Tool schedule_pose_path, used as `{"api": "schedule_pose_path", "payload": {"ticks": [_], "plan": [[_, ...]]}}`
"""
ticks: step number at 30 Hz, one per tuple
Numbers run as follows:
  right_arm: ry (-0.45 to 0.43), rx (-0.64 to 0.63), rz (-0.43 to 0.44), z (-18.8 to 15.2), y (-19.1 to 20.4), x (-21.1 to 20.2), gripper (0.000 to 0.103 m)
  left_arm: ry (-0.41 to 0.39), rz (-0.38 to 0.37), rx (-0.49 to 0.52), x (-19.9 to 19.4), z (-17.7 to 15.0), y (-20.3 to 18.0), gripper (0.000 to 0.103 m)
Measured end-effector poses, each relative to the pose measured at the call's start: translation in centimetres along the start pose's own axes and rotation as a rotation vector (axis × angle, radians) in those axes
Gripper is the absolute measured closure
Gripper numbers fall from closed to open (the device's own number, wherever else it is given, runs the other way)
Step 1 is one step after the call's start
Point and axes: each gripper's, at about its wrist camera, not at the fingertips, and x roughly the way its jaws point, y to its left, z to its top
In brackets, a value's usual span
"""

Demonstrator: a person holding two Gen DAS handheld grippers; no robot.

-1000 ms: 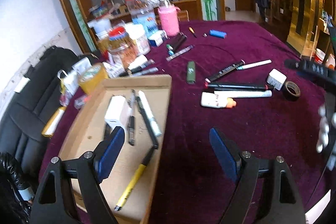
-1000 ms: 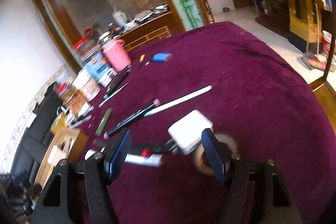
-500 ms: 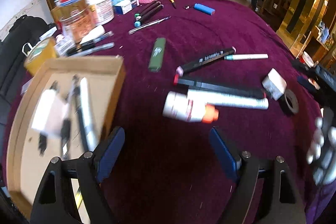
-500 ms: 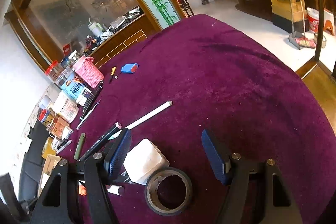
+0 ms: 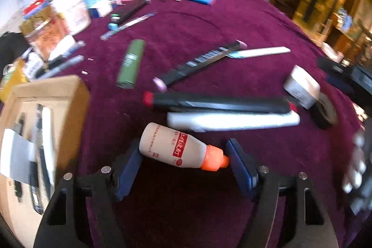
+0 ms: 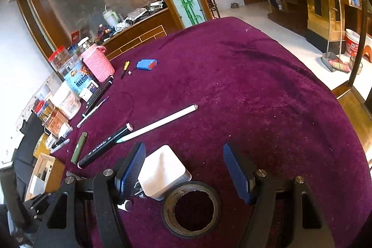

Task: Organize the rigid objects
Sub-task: 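Move the left tool to the white glue bottle and grasp it, then carry the glue bottle toward the tray with the left tool while the right tool grasps the black tape roll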

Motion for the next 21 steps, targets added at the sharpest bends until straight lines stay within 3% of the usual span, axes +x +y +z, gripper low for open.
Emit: {"api": "schedule_pose_path", "payload": {"ticks": [7, 21], "plan": [[0.011, -0.001, -0.001, -0.1, 0.0, 0.2, 0.03, 0.022, -0.092, 0.046, -3.1, -3.9, -1.2, 0.031], [-0.008, 0.024, 0.01, -0.2, -0.4, 0.0, 0.03, -0.03, -0.091, -0.018, -4.9, -5.6, -0.2, 0.031]]}}
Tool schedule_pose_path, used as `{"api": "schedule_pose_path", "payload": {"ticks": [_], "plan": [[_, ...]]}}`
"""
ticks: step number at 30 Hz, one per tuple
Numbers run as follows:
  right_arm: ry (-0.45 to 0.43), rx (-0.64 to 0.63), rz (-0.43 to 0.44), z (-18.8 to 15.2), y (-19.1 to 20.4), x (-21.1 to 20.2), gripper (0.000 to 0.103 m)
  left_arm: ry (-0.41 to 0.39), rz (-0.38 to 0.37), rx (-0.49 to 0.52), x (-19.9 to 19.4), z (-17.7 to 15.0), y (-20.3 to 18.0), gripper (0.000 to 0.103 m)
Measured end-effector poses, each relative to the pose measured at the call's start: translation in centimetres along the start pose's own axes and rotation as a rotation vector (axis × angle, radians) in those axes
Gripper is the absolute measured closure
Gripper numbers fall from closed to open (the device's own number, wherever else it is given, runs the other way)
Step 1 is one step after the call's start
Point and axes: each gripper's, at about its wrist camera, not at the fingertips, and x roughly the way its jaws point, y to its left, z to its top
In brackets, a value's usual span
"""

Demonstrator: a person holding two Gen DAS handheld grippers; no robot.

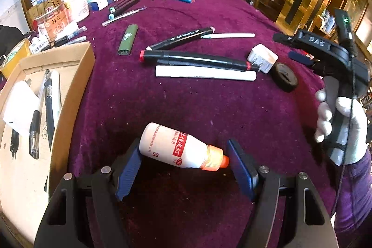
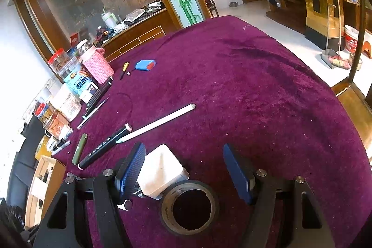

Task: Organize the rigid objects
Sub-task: 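Carry the glue bottle toward the tray with the left tool while the right tool grasps the black tape roll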

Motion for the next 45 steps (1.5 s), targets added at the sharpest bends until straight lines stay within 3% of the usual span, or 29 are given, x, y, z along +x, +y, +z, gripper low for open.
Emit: {"api": "schedule_pose_path", "payload": {"ticks": [6, 12, 17, 21, 25, 31, 34, 36, 38, 45], "plan": [[-0.015, -0.055, 0.051, -0.1, 1.2, -0.4, 0.03, -0.037, -0.047, -0.027, -2.3, -0.9, 0.0, 0.031], [-0.009, -0.126, 0.034, -0.9, 2.4, 0.0, 0.03, -0.066, -0.054, -0.054, -4.6, -2.7, 1.0, 0.031], [0.002, 0.029, 0.036, -0.5, -0.4, -1.3, 0.03, -0.096, -0.063, -0.087, -6.7, -4.0, 2.7, 0.031], [0.046, 0.065, -0.019, -0.9, -2.0, -2.5, 0.03, -0.129, -0.069, -0.107, -7.9, -4.9, 4.1, 0.031], [0.099, -0.013, -0.149, -1.7, -1.6, -2.9, 0.031, -0.137, -0.086, -0.137, -8.1, -5.5, 5.1, 0.031], [0.173, -0.134, -0.188, -2.4, 0.4, -0.8, 0.045, -0.149, -0.085, -0.146, -8.9, -6.3, 5.6, 0.031], [0.173, -0.184, -0.239, -2.7, 1.0, 0.2, 0.062, -0.164, -0.074, -0.148, -9.8, -6.7, 5.9, 0.031], [0.169, -0.208, -0.281, -2.8, 1.1, 0.3, 0.079, -0.176, -0.067, -0.155, -10.4, -6.9, 6.2, 0.031], [0.166, -0.201, -0.266, -2.8, 0.7, 0.0, 0.091, -0.186, -0.064, -0.164, -10.9, -7.1, 6.6, 0.031], [0.12, -0.122, -0.158, -3.4, -0.4, -3.1, 0.091, -0.201, -0.083, -0.259, -12.5, -7.2, 10.7, 0.031]]}}
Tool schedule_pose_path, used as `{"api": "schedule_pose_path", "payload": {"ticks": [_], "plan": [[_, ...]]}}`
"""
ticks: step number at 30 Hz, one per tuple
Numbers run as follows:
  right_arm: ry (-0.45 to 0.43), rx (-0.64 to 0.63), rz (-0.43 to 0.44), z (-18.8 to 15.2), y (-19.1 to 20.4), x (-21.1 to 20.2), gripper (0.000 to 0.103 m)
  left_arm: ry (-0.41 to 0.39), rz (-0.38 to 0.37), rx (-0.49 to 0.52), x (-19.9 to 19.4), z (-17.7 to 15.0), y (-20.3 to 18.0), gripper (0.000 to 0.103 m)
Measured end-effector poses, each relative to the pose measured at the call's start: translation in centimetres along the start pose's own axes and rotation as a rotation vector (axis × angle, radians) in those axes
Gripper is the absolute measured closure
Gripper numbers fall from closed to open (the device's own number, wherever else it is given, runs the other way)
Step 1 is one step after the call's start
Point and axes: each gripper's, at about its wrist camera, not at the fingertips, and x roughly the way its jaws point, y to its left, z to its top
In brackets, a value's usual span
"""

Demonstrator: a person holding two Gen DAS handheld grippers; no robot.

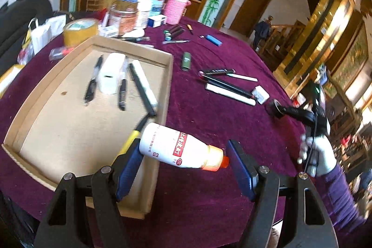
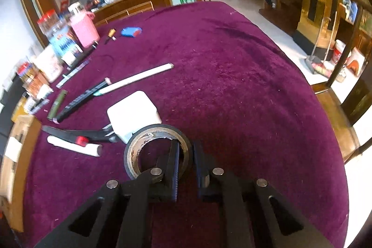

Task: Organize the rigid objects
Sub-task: 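Carry the glue bottle toward the tray with the left tool while the right tool grasps the black tape roll, then place glue bottle and tape roll into the tray, opening both tools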

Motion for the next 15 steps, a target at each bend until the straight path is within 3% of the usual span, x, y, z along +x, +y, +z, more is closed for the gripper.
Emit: {"api": "schedule_pose_path", "payload": {"ticks": [2, 6, 12, 15], "plan": [[-0.022, -0.001, 0.033, 0.0, 0.5, -1.3, 0.091, -0.002, 0.02, -0.036, -0.4, 0.5, 1.6, 0.031], [-0.049, -0.025, 0.151, 0.3, 3.0, -3.5, 0.091, 0.01, 0.129, -0.069, -0.9, 2.1, 4.9, 0.031], [-0.025, -0.112, 0.303, 1.0, 10.1, -3.8, 0.091, 0.041, 0.301, -0.061, 0.3, 6.0, 9.4, 0.031], [0.004, -0.164, 0.366, 0.6, 14.6, -3.4, 0.091, 0.072, 0.332, -0.061, 2.2, 7.4, 10.9, 0.031]]}}
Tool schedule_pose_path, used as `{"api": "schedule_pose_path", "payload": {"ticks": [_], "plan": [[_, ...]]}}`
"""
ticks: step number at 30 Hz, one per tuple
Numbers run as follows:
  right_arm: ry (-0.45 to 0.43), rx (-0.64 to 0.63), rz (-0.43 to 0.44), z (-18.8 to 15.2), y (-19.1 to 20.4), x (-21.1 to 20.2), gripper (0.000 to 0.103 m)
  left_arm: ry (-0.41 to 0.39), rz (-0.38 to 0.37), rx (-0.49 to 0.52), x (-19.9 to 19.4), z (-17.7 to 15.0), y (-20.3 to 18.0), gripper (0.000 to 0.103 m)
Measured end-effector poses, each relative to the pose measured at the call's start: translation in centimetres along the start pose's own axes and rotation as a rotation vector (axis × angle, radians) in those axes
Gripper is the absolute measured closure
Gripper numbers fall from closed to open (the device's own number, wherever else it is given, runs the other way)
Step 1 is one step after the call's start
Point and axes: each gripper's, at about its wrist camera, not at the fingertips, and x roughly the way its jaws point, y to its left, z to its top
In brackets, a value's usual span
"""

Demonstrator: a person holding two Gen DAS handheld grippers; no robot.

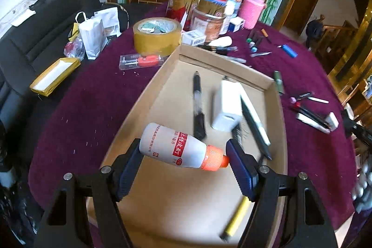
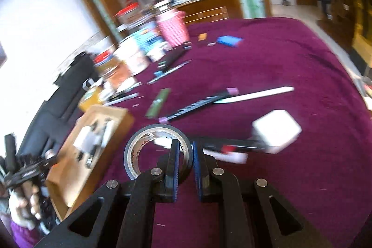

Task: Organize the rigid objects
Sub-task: 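Place glue bottle and tape roll into the tray, opening both tools, then move the right tool to the black red-tipped marker and grasp it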

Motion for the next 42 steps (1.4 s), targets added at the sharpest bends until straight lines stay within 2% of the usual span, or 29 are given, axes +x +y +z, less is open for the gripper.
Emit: {"api": "schedule_pose_path", "payload": {"ticks": [5, 10, 12, 18, 21, 24, 25, 27, 29, 32, 38, 42], "plan": [[0.069, -0.08, 0.066, 0.0, 5.9, 4.3, 0.091, 0.041, 0.058, 0.022, 4.1, 2.6, 0.4, 0.031], [0.114, -0.161, 0.08, 0.6, 11.2, 8.3, 0.09, 0.087, 0.074, 0.054, 6.9, 3.6, -0.4, 0.031], [0.123, -0.194, 0.064, 1.1, 12.7, 9.6, 0.09, 0.107, 0.093, 0.068, 7.7, 3.9, -0.7, 0.031], [0.151, -0.268, -0.027, 2.5, 14.8, 13.6, 0.09, 0.135, 0.085, 0.031, 7.7, 3.9, -0.4, 0.031], [0.16, -0.31, -0.083, 2.8, 15.4, 15.3, 0.09, 0.142, 0.046, 0.017, 6.5, 3.4, 0.1, 0.03], [0.178, -0.327, -0.105, 3.0, 15.7, 16.4, 0.088, 0.138, -0.018, -0.014, 4.9, 2.8, 0.8, 0.025], [0.18, -0.318, -0.104, 3.0, 15.6, 16.7, 0.086, 0.137, -0.04, -0.026, 4.4, 2.6, 1.1, 0.023], [0.185, -0.255, -0.06, 3.3, 15.0, 16.9, 0.074, 0.133, -0.083, -0.051, 3.6, 2.2, 1.7, 0.023], [0.186, -0.209, -0.021, 3.5, 14.7, 16.7, 0.067, 0.128, -0.12, -0.077, 2.9, 1.7, 2.3, 0.023], [0.147, -0.201, -0.028, 3.6, 14.6, 15.8, 0.062, 0.095, -0.148, -0.108, 1.3, 0.4, 3.0, 0.023], [0.045, -0.184, -0.026, 3.1, 13.6, 12.2, 0.051, 0.041, -0.122, -0.098, -1.2, -1.7, 3.0, 0.023], [-0.001, -0.187, -0.045, 2.2, 12.3, 9.7, 0.045, -0.019, -0.062, -0.076, -3.2, -3.0, 2.5, 0.023]]}}
